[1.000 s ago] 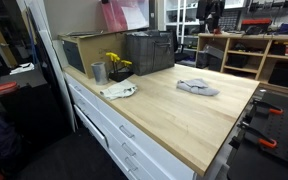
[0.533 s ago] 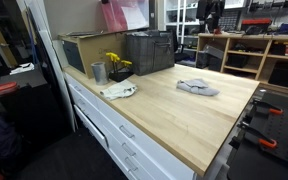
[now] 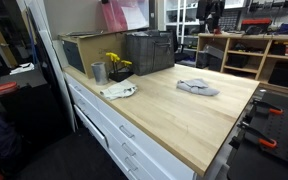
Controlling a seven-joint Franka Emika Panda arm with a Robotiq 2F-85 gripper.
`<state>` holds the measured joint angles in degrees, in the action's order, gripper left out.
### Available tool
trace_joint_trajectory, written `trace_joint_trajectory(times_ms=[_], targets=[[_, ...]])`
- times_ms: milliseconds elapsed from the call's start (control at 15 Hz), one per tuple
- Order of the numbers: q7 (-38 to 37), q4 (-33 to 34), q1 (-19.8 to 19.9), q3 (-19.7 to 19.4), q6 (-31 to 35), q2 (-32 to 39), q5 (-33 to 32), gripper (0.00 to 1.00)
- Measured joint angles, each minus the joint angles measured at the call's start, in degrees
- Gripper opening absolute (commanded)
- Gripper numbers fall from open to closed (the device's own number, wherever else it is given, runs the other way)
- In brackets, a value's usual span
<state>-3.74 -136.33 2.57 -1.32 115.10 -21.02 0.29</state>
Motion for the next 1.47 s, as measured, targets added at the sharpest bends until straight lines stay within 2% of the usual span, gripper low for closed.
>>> trace_joint_trajectory(times_ms=[400, 667, 1000, 1467], targets=[[0.00, 0.00, 0.67, -0.44, 0.05, 1.05, -0.38, 1.00], [0.41, 0.10, 1.97, -3.30, 1.93, 5.19, -0.20, 1.00], [1.32, 0.88, 3.15, -6.08, 9.42, 12.91, 1.63, 1.00], [1.32, 3.66, 4.26, -6.29, 17.72, 24.27, 2.06, 1.00]])
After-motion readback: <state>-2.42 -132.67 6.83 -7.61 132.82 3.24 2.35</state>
